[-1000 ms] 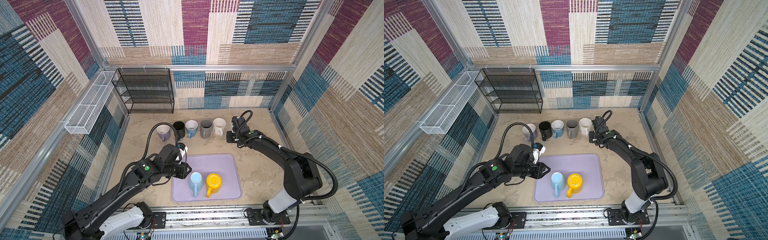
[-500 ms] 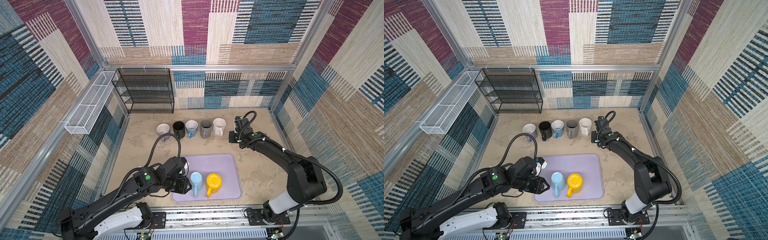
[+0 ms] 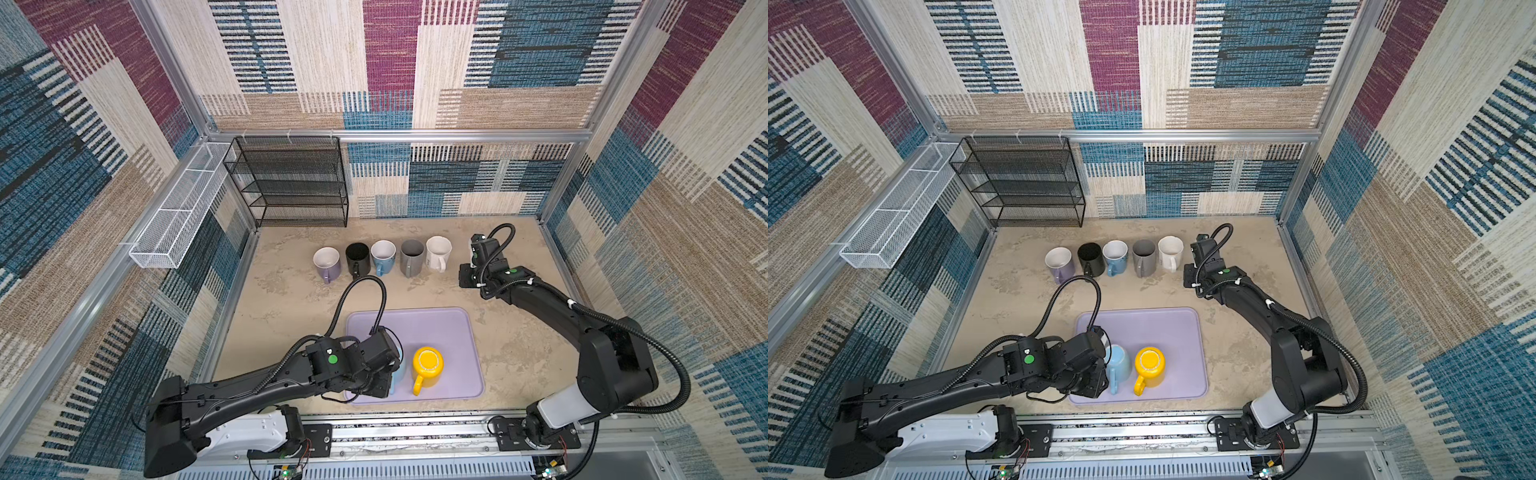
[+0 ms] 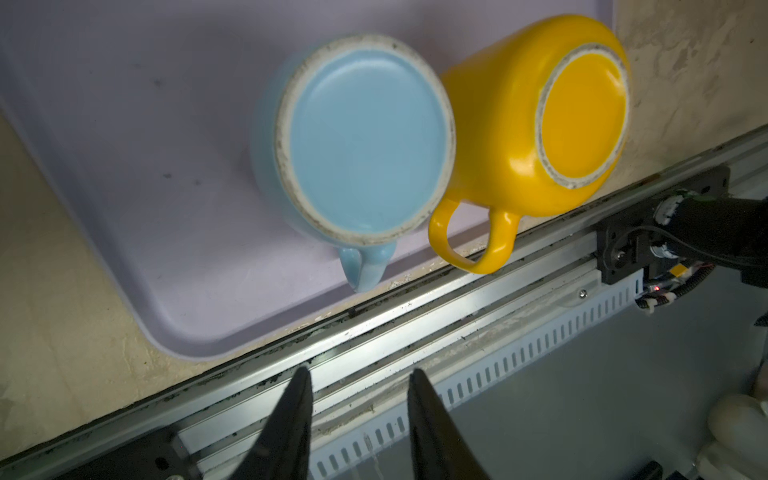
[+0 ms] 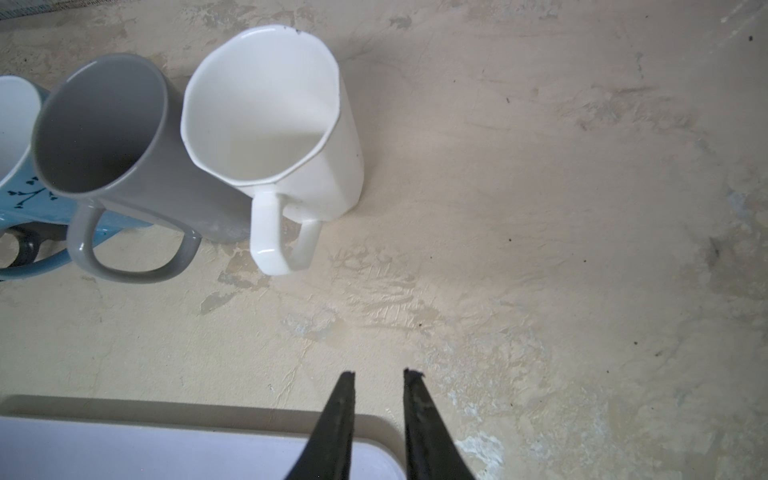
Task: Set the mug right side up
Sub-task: 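Lower the left gripper onto the upside-down light-blue mug on the tray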
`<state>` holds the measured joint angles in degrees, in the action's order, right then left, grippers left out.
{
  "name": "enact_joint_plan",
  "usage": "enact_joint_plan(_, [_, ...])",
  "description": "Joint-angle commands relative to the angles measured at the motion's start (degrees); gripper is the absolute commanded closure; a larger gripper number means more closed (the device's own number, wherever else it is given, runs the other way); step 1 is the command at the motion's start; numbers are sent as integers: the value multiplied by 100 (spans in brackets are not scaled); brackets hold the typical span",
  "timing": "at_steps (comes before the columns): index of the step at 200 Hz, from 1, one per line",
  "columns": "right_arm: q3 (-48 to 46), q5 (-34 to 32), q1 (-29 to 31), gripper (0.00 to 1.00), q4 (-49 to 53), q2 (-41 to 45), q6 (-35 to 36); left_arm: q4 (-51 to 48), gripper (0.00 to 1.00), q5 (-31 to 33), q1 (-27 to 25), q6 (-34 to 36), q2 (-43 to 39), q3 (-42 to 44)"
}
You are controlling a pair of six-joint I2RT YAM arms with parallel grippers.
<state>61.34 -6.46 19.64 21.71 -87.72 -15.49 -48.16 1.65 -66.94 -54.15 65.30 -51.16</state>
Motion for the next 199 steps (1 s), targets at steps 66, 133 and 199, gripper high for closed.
enact_joint_plan(66, [39, 39, -2, 75, -140, 50, 160, 773, 62, 409, -100, -372, 642, 45])
enact_joint_plan(133, [42, -38, 1, 75, -41, 140, 238, 749, 63, 477, -100, -228, 1291, -105])
enact_joint_plan(199, [70, -48, -4, 75, -27, 141, 257, 712, 66, 750, 96, -28, 1451, -92])
